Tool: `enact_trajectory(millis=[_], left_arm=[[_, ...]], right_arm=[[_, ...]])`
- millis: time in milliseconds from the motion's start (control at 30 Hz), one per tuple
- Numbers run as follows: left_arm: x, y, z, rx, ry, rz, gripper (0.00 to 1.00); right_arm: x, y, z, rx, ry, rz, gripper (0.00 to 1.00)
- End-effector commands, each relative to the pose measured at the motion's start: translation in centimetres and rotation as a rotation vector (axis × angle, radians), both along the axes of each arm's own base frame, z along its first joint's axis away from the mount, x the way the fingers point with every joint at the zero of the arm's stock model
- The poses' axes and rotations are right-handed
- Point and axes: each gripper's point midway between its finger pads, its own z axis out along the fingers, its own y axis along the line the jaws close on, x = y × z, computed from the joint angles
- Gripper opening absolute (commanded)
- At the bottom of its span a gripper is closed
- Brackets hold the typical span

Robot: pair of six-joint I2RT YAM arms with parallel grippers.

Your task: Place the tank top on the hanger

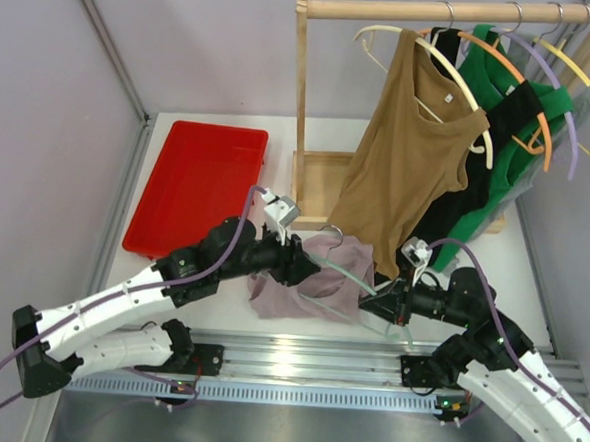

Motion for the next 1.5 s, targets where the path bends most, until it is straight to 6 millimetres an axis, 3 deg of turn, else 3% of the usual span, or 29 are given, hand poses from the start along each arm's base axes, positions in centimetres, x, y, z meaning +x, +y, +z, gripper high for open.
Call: enact_trajectory(millis=[0, 367, 533, 900, 1033, 1233, 1267, 1300, 1467], left_arm=[[1.8, -1.7, 4.8, -0.125, -0.148, 0.054, 0.51], [3.5, -3.3, 4.9, -0.104, -0.173, 0.116, 0.50], [3.5, -4.4, 3.1, -0.062, -0.145, 0.096, 0.50], [3.8, -5.5, 1.7, -0.044, -0.157, 0.177, 0.47], [3.9, -5.7, 0.8, -0.022, -0.153, 0.198, 0.38], [4.1, -5.5, -0.1, -0.002, -0.153, 0.228, 0.15], [4.2, -5.5, -0.2, 0.002, -0.155, 0.233, 0.11], [4.2, -5.5, -0.3, 0.008, -0.160, 0.234, 0.00], [4.2, -5.0, -0.4, 0.041, -0.192, 0.221, 0.00]], right_arm=[[0.2, 0.7, 2.9, 0.074, -0.115, 0.029, 0.00], [0.4, 0.8, 2.4, 0.059, -0.102, 0.026, 0.00], [0.5, 0.8, 2.4, 0.055, -0.102, 0.028, 0.00], [0.8, 0.9, 2.4, 0.052, -0.107, 0.023, 0.00], [0.9, 1.0, 2.3, 0.047, -0.105, 0.020, 0.00], [1.0, 1.0, 2.3, 0.046, -0.102, 0.018, 0.00], [0.9, 1.0, 2.3, 0.044, -0.101, 0.019, 0.00], [1.0, 1.0, 2.2, 0.040, -0.099, 0.016, 0.00], [2.0, 0.6, 1.5, -0.006, -0.075, -0.043, 0.02]])
